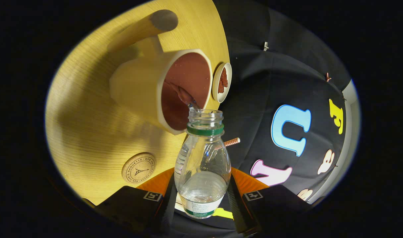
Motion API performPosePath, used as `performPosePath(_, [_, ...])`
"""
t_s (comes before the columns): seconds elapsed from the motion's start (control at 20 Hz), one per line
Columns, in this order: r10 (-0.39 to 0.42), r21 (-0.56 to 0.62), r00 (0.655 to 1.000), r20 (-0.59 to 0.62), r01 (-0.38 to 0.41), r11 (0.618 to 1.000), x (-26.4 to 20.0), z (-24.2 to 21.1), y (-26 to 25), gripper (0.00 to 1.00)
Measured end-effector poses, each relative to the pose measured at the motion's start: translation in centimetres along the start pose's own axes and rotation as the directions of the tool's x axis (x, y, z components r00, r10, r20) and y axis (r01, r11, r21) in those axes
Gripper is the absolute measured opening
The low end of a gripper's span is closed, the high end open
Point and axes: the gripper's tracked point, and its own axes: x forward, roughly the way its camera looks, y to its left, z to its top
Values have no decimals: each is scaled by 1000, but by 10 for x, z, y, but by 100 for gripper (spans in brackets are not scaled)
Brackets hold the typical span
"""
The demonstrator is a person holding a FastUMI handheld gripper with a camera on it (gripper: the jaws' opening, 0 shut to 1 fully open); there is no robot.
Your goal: Take the bottle from table, then pour the juice into the cup, finally place the bottle on the coaster
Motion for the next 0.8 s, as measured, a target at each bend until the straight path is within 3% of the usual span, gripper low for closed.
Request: performPosePath(0.8, [-18,-117,1000,21,20,993,1,4,-12,74])
